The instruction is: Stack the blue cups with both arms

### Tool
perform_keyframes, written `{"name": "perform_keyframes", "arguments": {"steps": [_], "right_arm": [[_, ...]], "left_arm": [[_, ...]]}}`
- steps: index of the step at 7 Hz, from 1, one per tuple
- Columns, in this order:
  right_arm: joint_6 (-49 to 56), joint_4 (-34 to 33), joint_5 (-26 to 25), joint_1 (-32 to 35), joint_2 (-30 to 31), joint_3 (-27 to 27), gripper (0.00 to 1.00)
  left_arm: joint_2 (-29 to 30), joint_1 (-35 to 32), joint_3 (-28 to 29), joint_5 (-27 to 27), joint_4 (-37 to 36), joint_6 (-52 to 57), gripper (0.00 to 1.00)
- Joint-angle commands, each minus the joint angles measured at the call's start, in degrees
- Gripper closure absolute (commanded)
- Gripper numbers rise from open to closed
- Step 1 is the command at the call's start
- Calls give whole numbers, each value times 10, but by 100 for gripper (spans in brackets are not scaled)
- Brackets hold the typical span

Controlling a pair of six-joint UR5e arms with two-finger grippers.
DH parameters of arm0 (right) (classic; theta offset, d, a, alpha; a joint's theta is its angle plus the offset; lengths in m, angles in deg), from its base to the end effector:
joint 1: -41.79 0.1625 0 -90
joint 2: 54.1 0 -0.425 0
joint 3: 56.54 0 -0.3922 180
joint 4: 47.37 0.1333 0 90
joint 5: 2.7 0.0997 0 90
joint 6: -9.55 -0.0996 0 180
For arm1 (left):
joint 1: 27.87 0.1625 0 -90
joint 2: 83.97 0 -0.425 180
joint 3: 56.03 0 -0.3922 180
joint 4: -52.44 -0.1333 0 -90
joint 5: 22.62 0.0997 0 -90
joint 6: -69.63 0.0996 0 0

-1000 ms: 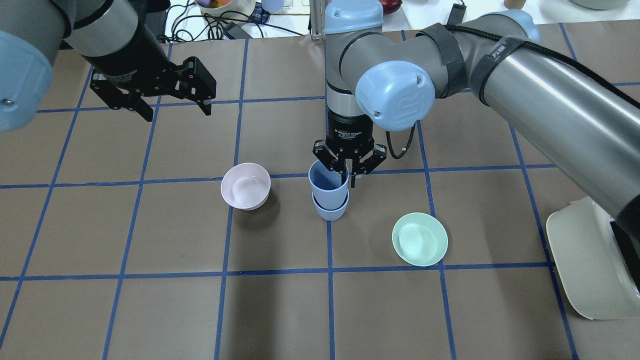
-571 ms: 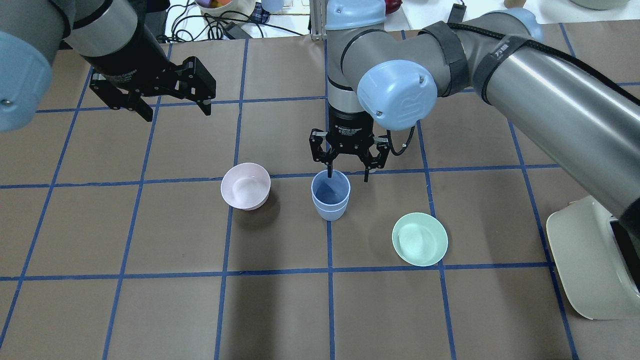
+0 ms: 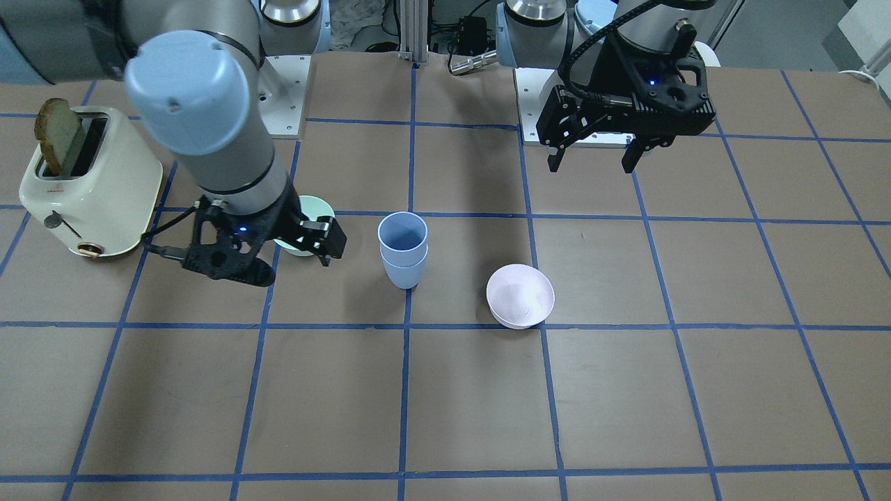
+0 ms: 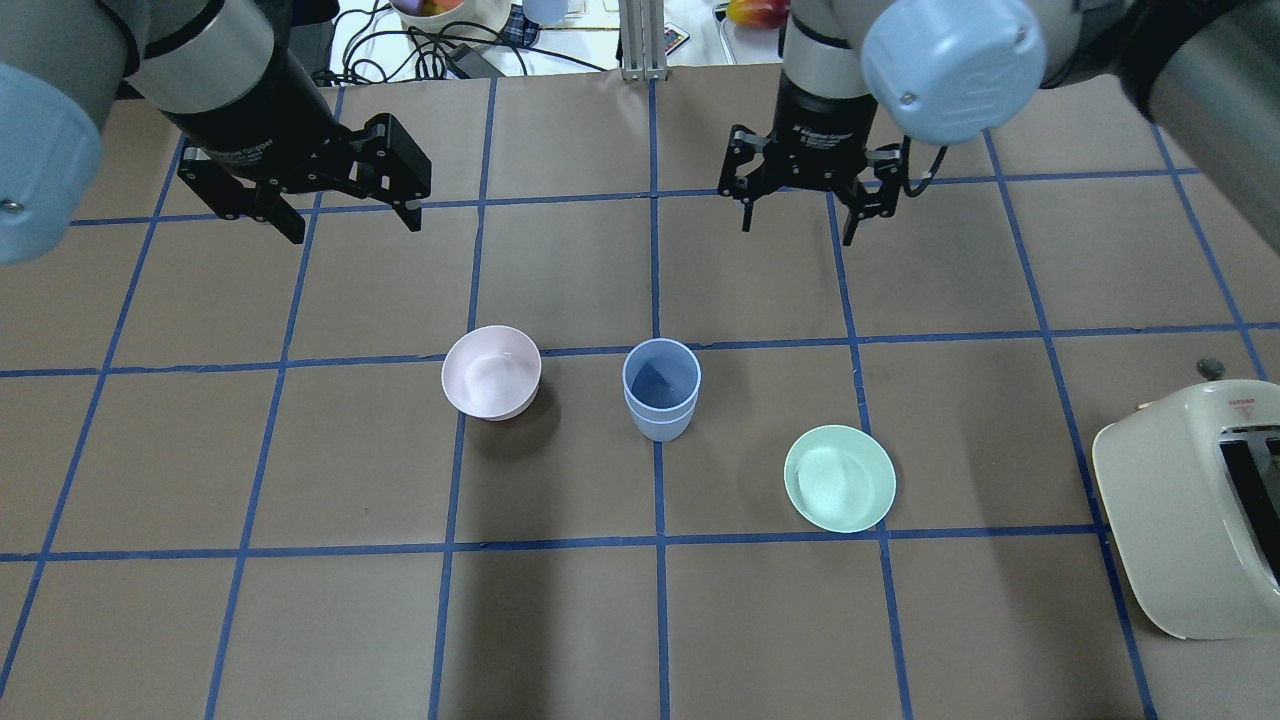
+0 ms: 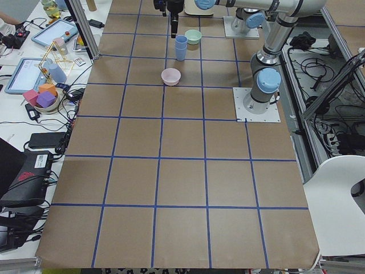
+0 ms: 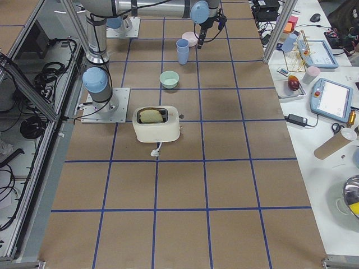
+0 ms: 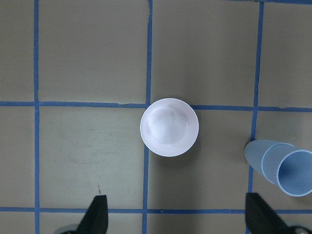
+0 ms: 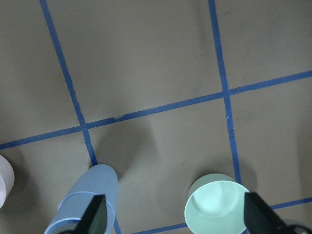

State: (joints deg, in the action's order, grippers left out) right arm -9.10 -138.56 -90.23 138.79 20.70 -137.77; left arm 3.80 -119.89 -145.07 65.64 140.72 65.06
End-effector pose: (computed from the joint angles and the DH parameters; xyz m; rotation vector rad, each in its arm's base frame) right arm 0.2086 -0.5702 0.4205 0.3193 3.0997 0.1539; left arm -0.1533 -0.4778 0.5183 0.0670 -3.1029 0.1301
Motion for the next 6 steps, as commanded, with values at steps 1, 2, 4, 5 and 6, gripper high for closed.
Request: {"name": "perform_keyframes", "arguments": {"steps": [1,2,4,5,6], "right_arm": [[86,7,-5,-44,25,2,0],[137,30,-6,-65,37,2,0],[182,79,-5,-108,89,1,0],[189,78,-5,-114,93,-2,0],[185,79,-8,-111,95,-2,0]], "left_arm": [[-1,0,0,1,0,0,0],[0,0,0,0,0,0,0],[0,0,0,0,0,0,0],[1,0,0,0,0,0,0],[1,0,0,0,0,0,0]]}}
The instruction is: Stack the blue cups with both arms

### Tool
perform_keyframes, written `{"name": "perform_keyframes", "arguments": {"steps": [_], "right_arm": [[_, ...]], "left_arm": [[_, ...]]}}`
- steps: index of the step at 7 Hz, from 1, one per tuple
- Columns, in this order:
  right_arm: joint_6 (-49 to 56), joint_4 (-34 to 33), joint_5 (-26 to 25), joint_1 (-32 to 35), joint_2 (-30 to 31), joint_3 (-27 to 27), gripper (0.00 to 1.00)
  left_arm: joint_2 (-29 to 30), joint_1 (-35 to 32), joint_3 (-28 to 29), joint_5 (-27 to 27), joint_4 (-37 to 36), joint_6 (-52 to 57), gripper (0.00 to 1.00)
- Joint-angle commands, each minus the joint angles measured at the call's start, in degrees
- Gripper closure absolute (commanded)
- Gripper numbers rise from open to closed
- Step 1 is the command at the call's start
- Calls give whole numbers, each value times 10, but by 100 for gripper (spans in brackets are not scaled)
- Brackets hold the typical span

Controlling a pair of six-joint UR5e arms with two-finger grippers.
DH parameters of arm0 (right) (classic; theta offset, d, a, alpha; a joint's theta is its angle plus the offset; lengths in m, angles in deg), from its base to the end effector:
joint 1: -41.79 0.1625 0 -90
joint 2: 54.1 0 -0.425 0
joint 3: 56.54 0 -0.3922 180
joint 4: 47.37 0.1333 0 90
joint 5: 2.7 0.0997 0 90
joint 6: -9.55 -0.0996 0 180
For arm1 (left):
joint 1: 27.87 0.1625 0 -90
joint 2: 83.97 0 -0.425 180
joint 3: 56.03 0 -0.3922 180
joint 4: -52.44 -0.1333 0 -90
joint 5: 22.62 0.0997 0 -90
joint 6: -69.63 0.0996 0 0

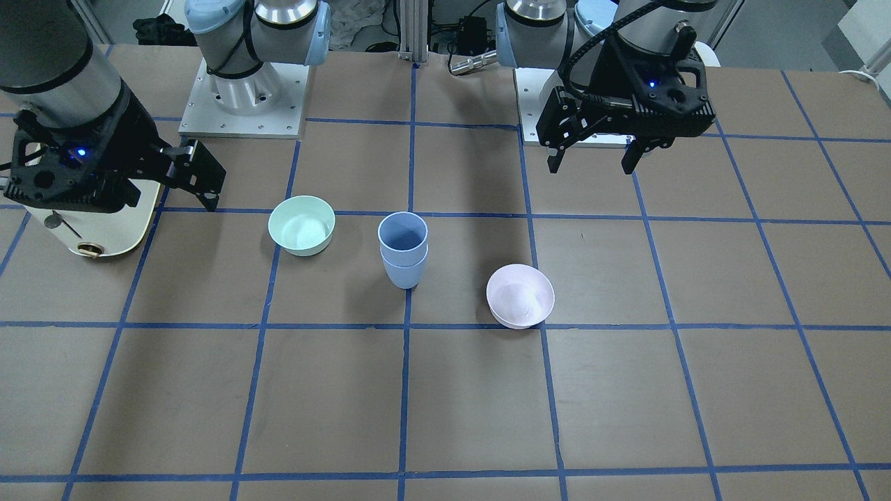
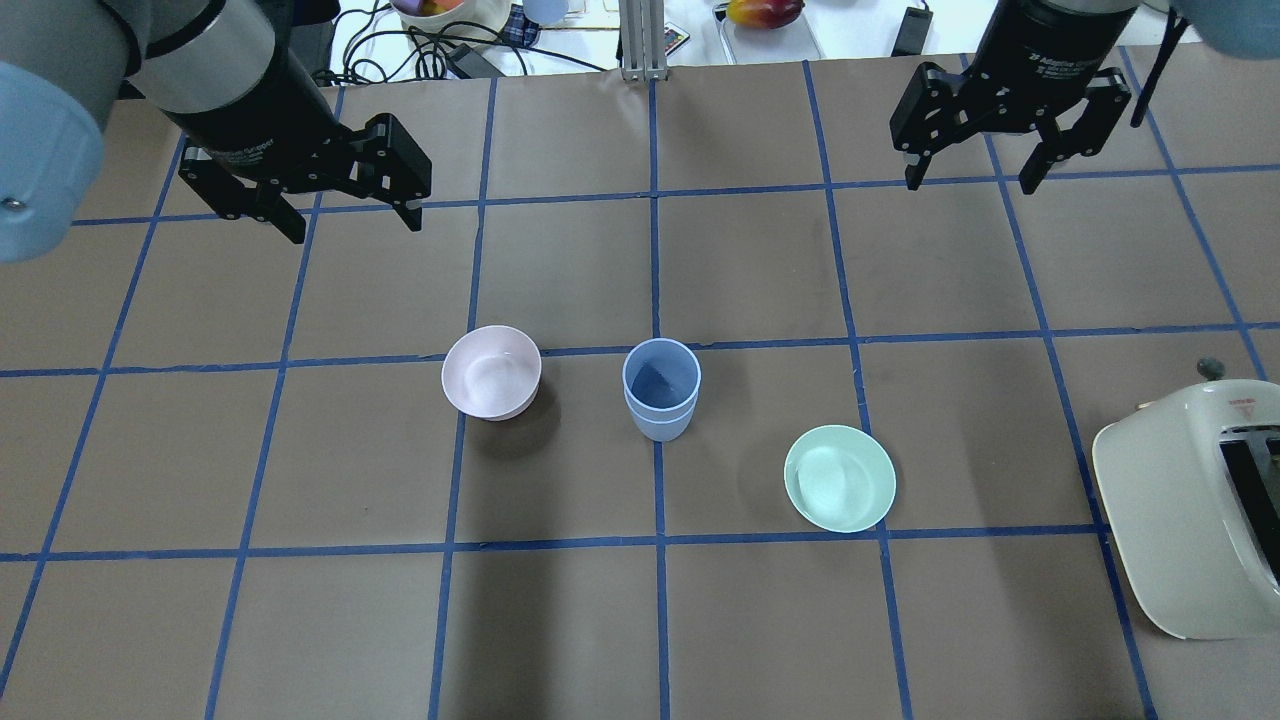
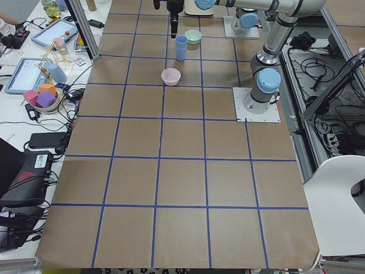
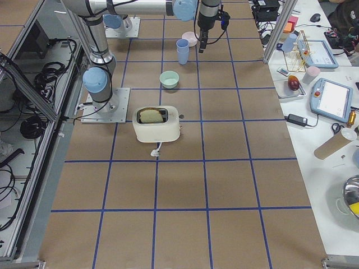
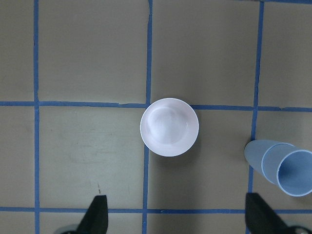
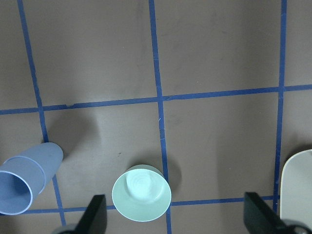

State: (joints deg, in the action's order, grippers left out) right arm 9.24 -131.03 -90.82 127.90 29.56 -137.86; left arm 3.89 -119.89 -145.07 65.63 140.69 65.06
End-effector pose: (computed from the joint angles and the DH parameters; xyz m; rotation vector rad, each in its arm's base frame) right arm 0.1002 -0.5394 0.4947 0.1155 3.1026 0.1068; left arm -0.1533 -0.4784 0.5176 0.0671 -3.1029 0.1285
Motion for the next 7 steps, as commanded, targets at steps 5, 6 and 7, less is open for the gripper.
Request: {"name": "perform_keyframes", "arguments": {"steps": [5,6,7], "right_arm": [[-5,2,-32,-1,10,-6,0],[-5,2,-32,-1,9,-6,0],[-5,2,-31,-1,9,-6,0]], "left_arm": [[4,-1,0,2,3,-1,0],[1,-2,2,2,27,-3,0],[8,-2,16,2,61,-8,0]]}}
